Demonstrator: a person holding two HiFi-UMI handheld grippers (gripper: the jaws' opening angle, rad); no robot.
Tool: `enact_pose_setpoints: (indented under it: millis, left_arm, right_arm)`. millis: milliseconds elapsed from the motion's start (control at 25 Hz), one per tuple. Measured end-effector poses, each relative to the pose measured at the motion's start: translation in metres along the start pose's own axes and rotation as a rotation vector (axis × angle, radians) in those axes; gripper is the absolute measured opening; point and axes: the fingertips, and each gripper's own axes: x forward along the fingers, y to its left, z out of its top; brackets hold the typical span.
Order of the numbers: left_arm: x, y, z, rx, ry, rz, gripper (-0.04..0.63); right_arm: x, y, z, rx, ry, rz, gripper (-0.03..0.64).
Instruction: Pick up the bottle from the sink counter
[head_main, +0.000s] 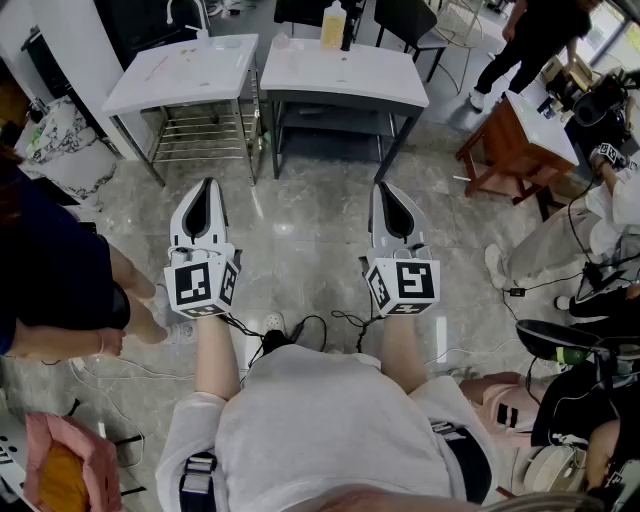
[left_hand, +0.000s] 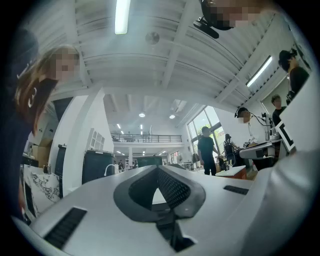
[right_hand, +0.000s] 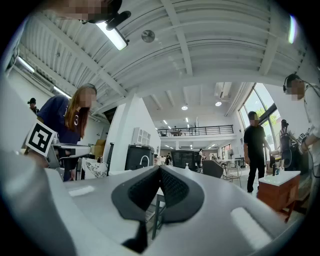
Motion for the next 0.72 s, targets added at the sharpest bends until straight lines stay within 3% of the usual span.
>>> enact_pose_setpoints:
  millis: [720]
  left_arm:
    - [0.021,0.022,-0.013,-0.012,0.006,-0.019,0.008]
  right_arm:
    - [0.027,0.006,-0.01,-0.001,0.005,-0.038,0.011]
